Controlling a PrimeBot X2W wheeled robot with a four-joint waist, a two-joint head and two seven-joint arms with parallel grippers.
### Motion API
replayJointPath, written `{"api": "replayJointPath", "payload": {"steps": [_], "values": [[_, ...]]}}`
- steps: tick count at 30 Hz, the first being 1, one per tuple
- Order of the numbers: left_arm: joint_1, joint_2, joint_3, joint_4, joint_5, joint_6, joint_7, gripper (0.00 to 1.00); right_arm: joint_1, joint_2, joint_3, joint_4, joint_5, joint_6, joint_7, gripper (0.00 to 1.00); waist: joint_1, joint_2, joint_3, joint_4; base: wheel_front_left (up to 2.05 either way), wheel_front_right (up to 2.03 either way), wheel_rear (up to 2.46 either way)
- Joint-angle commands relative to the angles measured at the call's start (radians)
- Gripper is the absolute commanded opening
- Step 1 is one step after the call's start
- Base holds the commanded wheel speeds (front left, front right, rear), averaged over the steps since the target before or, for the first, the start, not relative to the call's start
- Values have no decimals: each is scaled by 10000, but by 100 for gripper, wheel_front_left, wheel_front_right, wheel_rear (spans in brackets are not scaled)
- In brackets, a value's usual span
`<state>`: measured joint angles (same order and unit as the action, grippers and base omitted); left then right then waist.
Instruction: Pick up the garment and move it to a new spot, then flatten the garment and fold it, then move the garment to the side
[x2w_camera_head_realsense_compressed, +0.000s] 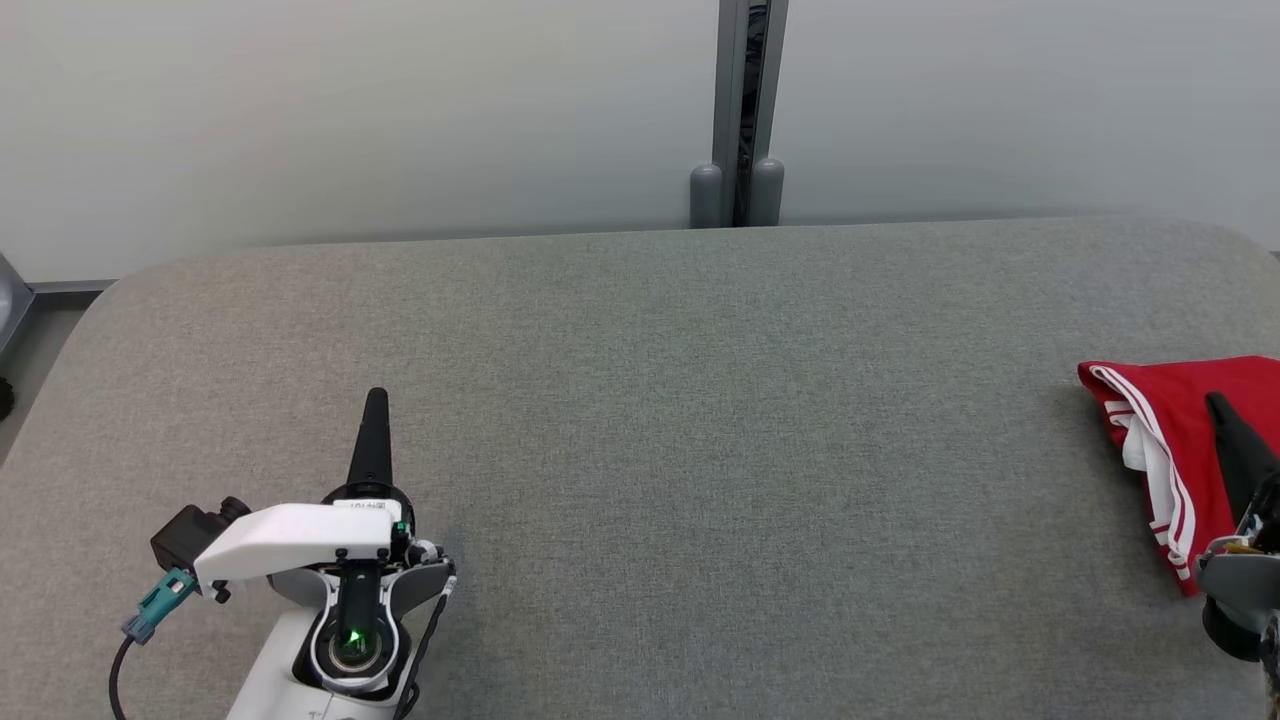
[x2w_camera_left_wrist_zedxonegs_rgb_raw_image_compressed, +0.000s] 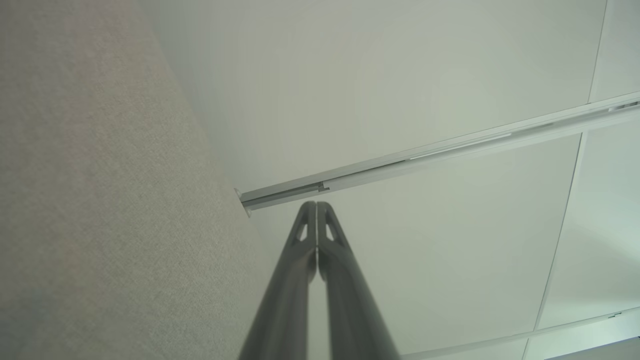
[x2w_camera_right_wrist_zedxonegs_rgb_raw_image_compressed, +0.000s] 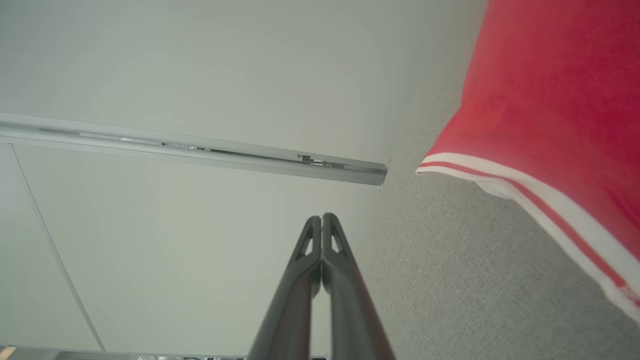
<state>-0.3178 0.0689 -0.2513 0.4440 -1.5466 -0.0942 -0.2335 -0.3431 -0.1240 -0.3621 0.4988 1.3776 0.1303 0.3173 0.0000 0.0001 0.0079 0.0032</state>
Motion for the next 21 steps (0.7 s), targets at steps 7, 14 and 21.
{"api": "replayJointPath", "payload": {"steps": [7, 14, 21], "values": [[-420, -42, 12, 157, -628, -181, 17, 0, -350, -129, -176, 245, 659, 7, 271, 0, 0, -1, 12, -8, 0, 0, 0], [-536, -105, 8, 300, -1137, -285, 18, 0, -523, -173, -299, 463, 1162, 7, 458, 0, 0, -1, 23, -16, 0, 0, 0], [-684, -158, 5, 402, -1508, -364, 24, 0, -664, -204, -383, 612, 1556, 7, 584, 0, 0, -1, 32, -23, 0, 0, 0]]}}
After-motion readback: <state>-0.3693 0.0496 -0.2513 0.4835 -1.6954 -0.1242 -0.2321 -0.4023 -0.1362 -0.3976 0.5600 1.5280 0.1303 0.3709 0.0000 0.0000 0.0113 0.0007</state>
